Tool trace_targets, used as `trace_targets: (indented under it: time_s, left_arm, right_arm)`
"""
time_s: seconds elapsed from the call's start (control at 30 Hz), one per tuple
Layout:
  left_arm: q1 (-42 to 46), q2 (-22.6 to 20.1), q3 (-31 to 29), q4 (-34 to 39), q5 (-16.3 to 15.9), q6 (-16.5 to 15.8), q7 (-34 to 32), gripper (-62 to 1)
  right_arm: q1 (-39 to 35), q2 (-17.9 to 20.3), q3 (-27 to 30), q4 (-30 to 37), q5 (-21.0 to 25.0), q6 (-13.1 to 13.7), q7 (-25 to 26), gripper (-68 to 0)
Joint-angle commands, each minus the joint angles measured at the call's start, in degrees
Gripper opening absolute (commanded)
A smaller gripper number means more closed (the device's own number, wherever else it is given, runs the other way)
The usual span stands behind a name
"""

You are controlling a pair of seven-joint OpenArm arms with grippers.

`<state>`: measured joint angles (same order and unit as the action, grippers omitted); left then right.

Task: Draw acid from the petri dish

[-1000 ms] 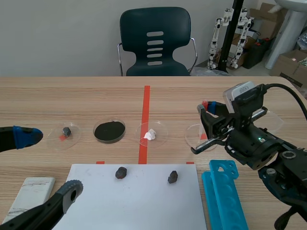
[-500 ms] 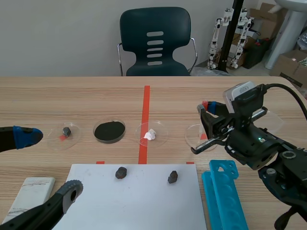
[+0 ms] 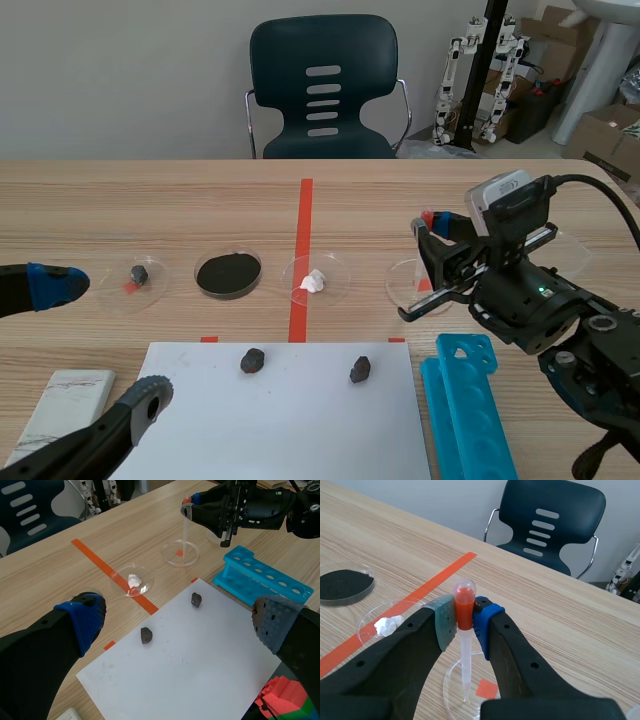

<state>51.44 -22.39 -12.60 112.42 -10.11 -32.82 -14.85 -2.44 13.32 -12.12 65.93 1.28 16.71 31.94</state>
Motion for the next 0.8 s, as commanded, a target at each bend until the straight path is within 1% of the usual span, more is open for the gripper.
trace_targets:
  time_s: [0.0,0.57,0.77]
  left_arm:
    - [0.1,0.0,0.1,0.6,-0.8,0.1,-0.8,0.6]
    - [0.1,0.0,0.1,0.6,-0.8,0.1,-0.8,0.6]
    - [0.1,0.0,0.1,0.6,-0.8,0.1,-0.8,0.6]
  right_arm:
    - [1.2,0.3,0.4,0.3,0.4,-0.2,1.0,-57.9]
    - [1.2,0.3,0.4,0.3,0.7,-0.2,1.0,-57.9]
    - [1.1,1.0,0.5,1.8,0.9,-0.2,0.7,-57.9]
